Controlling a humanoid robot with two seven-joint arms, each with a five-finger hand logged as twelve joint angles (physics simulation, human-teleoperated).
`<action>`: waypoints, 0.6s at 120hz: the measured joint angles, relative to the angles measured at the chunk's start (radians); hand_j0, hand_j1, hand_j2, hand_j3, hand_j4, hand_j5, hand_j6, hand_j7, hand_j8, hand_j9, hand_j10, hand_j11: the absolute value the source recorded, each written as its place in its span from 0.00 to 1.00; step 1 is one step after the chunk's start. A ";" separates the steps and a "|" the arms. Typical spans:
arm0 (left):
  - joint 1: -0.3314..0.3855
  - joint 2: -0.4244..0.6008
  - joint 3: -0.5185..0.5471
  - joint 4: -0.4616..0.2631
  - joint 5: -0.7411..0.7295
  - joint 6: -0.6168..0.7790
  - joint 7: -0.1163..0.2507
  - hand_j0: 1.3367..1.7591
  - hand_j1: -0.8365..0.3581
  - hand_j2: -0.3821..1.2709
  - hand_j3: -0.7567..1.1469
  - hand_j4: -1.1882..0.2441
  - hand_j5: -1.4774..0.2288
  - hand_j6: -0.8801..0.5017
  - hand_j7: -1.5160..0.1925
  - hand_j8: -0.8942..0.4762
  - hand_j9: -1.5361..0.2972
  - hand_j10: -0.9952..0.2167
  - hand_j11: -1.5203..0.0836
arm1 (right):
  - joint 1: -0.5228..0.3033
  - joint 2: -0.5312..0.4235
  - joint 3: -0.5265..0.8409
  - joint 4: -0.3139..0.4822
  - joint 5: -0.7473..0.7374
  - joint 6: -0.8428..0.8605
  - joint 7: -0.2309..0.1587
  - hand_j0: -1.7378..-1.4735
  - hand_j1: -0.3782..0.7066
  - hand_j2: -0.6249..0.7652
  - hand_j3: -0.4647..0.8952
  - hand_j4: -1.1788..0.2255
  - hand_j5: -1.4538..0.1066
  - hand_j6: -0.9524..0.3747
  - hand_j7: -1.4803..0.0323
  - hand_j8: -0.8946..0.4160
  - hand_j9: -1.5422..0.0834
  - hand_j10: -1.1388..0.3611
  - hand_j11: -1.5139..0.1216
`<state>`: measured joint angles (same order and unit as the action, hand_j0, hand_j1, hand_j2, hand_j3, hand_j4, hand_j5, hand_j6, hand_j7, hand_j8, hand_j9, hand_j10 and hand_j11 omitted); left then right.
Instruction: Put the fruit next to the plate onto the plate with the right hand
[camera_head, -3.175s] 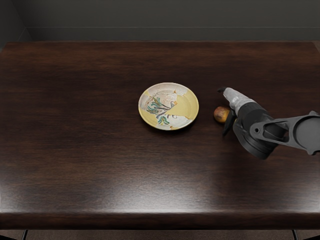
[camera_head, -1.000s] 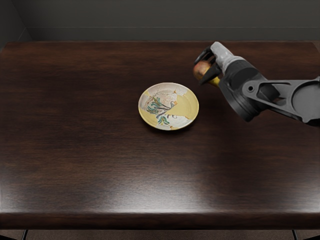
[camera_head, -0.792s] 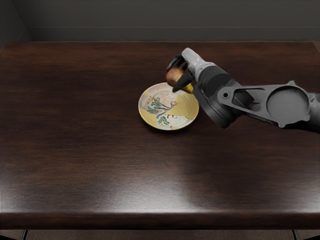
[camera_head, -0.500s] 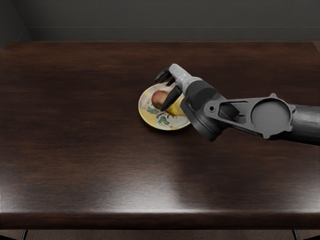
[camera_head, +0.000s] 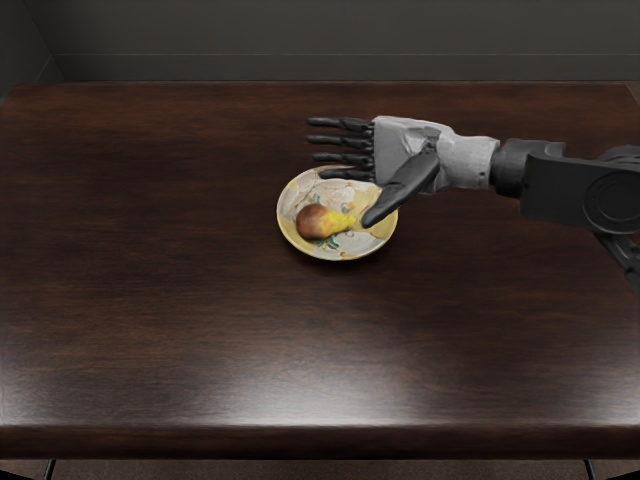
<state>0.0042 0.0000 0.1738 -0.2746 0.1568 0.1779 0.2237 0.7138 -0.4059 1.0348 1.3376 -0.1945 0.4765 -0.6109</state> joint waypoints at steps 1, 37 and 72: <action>0.000 0.000 0.000 0.000 0.000 0.000 0.000 0.76 0.97 0.23 0.40 0.82 0.85 0.62 0.87 0.64 0.82 0.80 0.93 | -0.018 -0.001 0.017 0.000 0.011 0.010 0.000 0.30 0.06 0.46 0.34 0.81 0.90 0.70 0.94 0.66 0.92 0.74 0.89; 0.001 0.000 0.000 -0.024 0.000 -0.001 0.000 0.76 0.97 0.23 0.40 0.82 0.85 0.62 0.87 0.64 0.82 0.80 0.93 | -0.516 -0.030 0.505 -0.002 0.188 0.127 0.000 0.30 0.03 0.45 0.34 0.83 0.92 0.71 0.97 0.68 0.94 0.75 0.92; -0.006 0.000 -0.001 -0.032 0.000 0.000 0.000 0.76 0.97 0.23 0.40 0.82 0.85 0.62 0.87 0.64 0.82 0.80 0.93 | -0.623 -0.061 0.647 -0.003 0.211 0.134 0.000 0.30 0.03 0.45 0.34 0.84 0.93 0.72 0.98 0.68 0.95 0.76 0.92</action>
